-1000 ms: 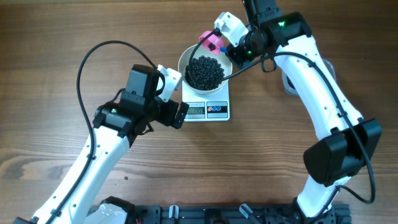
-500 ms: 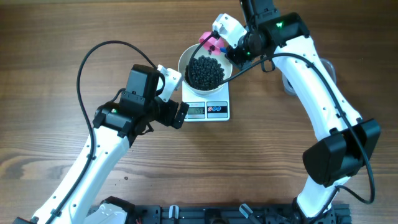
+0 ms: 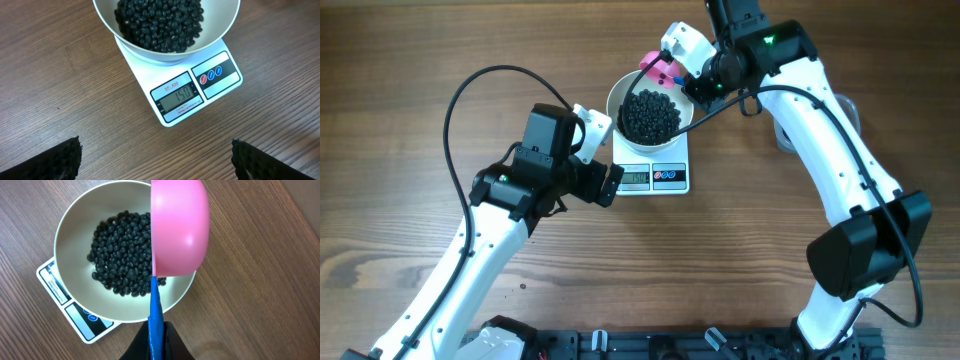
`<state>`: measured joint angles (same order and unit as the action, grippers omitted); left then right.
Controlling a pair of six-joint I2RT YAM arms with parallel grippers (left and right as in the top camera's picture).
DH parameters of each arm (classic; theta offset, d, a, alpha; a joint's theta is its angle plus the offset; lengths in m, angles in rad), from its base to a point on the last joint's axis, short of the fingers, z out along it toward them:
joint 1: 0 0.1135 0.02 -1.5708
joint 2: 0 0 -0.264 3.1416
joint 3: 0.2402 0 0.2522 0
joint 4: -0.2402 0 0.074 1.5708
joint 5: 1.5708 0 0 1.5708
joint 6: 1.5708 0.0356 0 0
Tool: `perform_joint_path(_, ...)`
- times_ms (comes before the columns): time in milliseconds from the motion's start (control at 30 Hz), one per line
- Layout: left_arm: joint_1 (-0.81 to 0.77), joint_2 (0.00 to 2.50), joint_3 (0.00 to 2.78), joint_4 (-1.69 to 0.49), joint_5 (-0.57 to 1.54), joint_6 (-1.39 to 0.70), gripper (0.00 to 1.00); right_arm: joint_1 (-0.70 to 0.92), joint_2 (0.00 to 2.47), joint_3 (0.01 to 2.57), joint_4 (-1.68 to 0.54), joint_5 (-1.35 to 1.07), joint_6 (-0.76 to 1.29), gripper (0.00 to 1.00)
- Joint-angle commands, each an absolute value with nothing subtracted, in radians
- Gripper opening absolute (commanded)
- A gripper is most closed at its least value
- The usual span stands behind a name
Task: Scoop item into bowl and weigh 150g on scale
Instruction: 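Tip the scoop over the bowl to pour beans in, then carry the scoop back toward the bean tub with the right gripper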
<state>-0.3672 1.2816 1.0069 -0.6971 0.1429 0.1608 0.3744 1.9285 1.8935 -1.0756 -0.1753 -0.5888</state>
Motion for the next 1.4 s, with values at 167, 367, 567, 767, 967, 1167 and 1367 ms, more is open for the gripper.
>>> perform_joint_path(167, -0.361, 1.270, 1.000, -0.697, 0.137, 0.173, 1.00, 0.379, 1.940, 1.916, -1.076, -0.197, -0.591, 0.04)
perform_joint_path(367, -0.361, 1.270, 1.000, -0.697, 0.137, 0.173, 1.00, 0.379, 1.940, 1.916, -1.077, -0.206, -0.590, 0.04)
perform_joint_path(567, -0.361, 1.270, 1.000, -0.697, 0.137, 0.173, 1.00, 0.360, 1.940, 1.916, -1.082, -0.271, -0.548, 0.04)
perform_joint_path(767, -0.361, 1.270, 1.000, -0.697, 0.137, 0.173, 1.00, 0.247, 1.940, 1.917, -1.085, -0.533, -0.491, 0.04)
perform_joint_path(967, -0.361, 1.270, 1.000, -0.697, 0.137, 0.173, 1.00, 0.150, 1.940, 1.917, -1.086, -0.703, -0.462, 0.04)
perform_joint_path(1167, -0.361, 1.270, 1.000, -0.697, 0.137, 0.173, 1.00, 0.041, 1.940, 1.917, -1.080, -0.870, -0.409, 0.04)
perform_joint_path(1367, -0.361, 1.270, 1.000, -0.697, 0.137, 0.173, 1.00, -0.046, 1.940, 1.917, -1.073, -1.000, -0.354, 0.04)
